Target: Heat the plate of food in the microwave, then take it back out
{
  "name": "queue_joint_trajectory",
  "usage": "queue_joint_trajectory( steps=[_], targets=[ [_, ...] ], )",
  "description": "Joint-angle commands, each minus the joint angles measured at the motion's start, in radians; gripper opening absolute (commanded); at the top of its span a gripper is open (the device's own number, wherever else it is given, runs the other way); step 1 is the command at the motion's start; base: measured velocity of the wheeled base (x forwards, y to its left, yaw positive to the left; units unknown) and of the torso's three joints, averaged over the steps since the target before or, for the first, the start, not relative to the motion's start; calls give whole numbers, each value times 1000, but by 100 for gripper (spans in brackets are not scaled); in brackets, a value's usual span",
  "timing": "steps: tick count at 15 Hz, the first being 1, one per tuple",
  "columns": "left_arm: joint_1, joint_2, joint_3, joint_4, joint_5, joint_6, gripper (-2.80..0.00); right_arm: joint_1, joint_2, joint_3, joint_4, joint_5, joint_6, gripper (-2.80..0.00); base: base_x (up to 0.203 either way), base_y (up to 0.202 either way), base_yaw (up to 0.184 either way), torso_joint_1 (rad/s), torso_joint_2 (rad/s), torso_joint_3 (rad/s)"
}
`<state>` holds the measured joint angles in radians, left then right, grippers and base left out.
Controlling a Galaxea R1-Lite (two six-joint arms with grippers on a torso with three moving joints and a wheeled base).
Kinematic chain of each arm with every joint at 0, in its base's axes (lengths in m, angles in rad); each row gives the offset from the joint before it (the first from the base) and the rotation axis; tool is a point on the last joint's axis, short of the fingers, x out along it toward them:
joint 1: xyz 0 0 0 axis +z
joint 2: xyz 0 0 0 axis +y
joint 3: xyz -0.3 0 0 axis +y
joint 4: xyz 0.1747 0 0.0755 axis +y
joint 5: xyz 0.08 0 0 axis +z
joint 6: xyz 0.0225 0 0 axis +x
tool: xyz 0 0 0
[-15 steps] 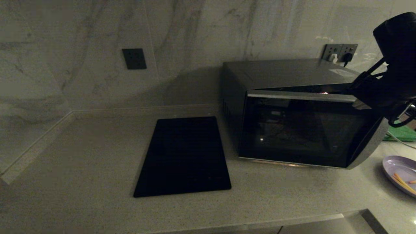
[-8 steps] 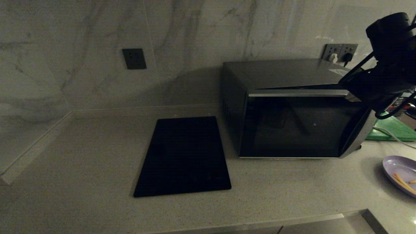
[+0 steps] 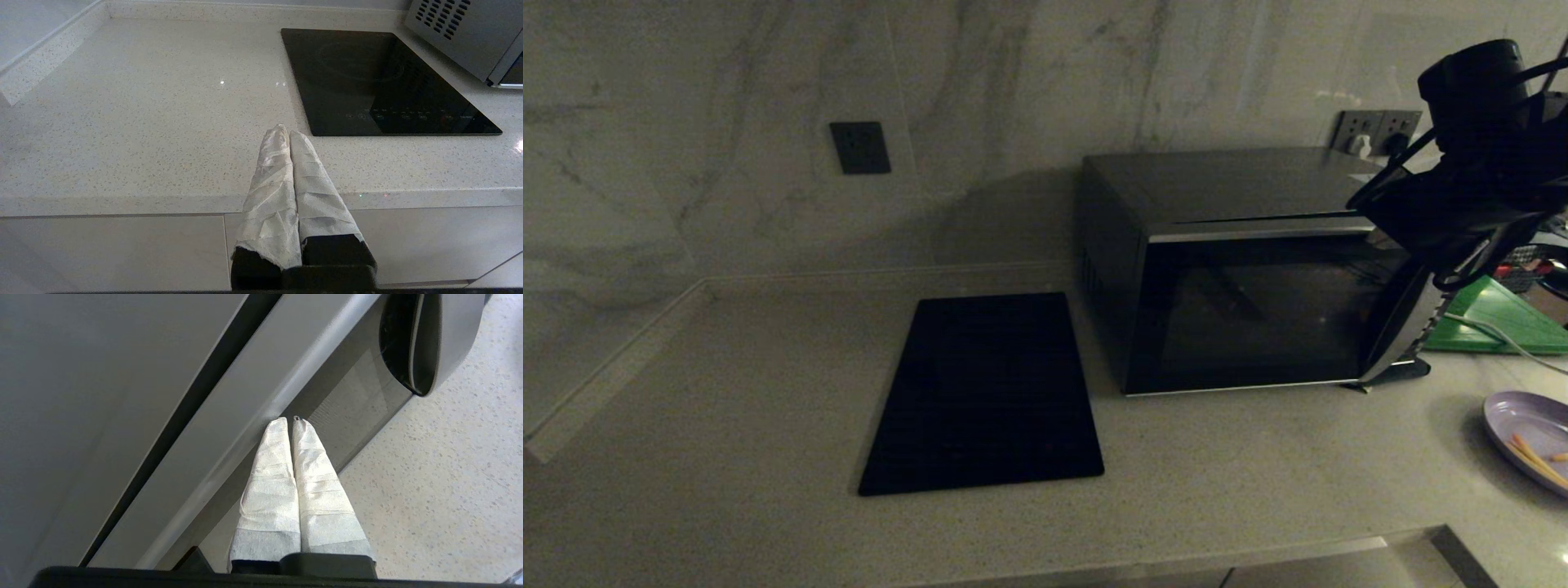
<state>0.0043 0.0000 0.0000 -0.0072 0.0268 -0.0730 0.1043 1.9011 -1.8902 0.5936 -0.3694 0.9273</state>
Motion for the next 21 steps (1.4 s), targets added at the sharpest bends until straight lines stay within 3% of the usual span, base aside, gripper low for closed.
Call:
queue_joint_trajectory(
  steps=[1,9,13,17,21],
  targets=[
    [0,2,0,0,1,-1,-280,0,28,-7,-28,2,5,-280,0,0,0,0,0,0],
    [0,2,0,0,1,-1,-280,-2,92,-69,-57,23,5,-280,0,0,0,0,0,0],
    [0,2,0,0,1,-1,-280,-13,7,-54,-44,23,6,-280,0,0,0,0,0,0],
    [0,2,0,0,1,-1,-280,-50,-214,63,-14,23,-23,-280,0,0,0,0,0,0],
    [0,2,0,0,1,-1,-280,-193,-463,312,-17,28,-135,-280,0,0,0,0,0,0]
  ],
)
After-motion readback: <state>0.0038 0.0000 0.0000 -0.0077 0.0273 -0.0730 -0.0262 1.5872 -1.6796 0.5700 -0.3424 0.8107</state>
